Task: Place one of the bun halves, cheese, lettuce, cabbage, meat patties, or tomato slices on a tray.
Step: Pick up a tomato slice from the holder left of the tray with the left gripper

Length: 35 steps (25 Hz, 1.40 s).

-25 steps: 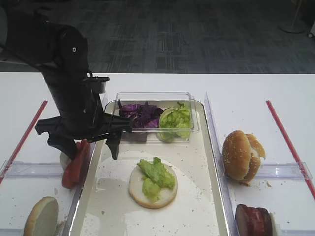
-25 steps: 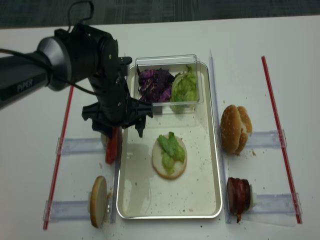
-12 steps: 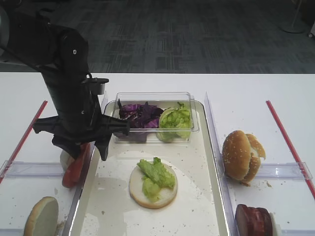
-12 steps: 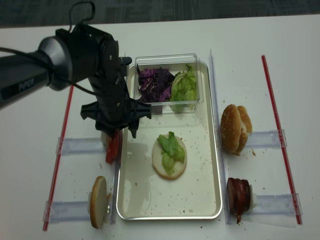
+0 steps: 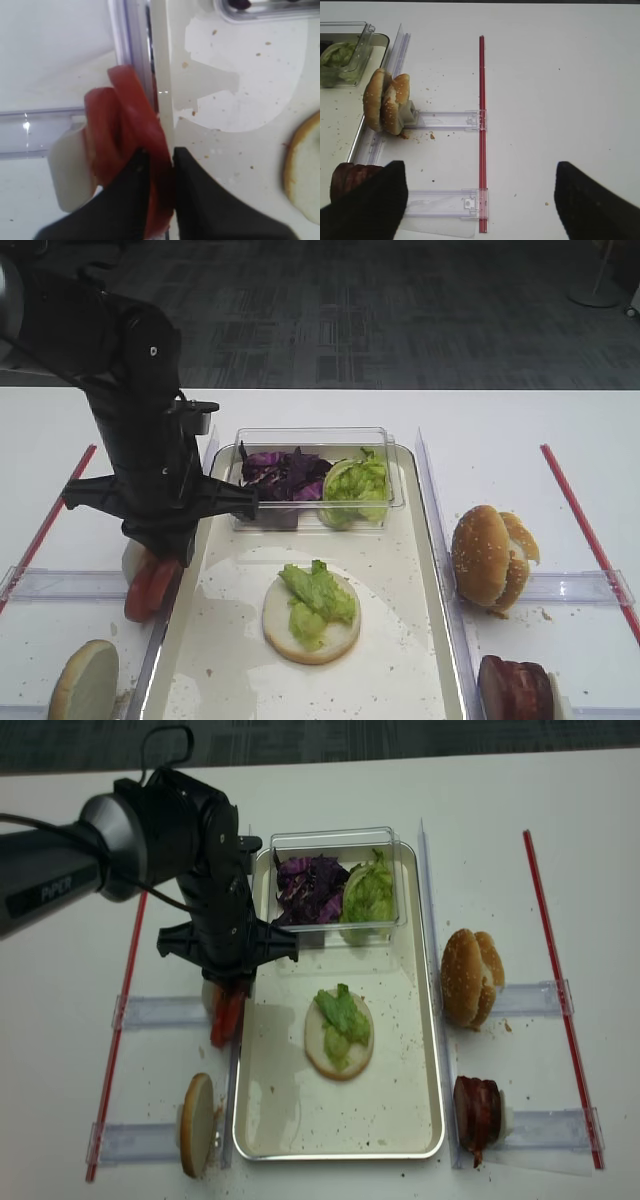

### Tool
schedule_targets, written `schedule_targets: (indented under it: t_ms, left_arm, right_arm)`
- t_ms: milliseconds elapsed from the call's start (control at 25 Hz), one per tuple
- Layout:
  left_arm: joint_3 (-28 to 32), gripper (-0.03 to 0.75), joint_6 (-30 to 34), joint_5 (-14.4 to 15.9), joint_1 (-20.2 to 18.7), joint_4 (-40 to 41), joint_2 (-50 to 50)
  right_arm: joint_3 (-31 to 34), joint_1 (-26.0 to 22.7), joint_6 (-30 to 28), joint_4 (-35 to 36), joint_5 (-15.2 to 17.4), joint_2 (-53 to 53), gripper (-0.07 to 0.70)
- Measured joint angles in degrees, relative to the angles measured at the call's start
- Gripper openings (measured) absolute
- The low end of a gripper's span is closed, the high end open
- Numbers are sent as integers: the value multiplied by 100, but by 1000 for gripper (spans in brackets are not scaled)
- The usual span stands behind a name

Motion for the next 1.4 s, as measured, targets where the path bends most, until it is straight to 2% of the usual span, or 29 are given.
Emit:
schedule_targets:
  t_ms: [160,320,880,1400]
  left_arm:
    - [0,30,-34,0,0,34,0]
    - [0,8,-34,0,0,34,0]
    - [0,2,-61,126,0,141,-319]
    - [0,2,-36,508,0,144,-910]
  right_arm:
    - [0,0,0,0,0,0,615]
    - [0,0,0,0,0,0,615]
    - [0,0,-10,0,0,0,615]
    - [0,0,-10,0,0,0,615]
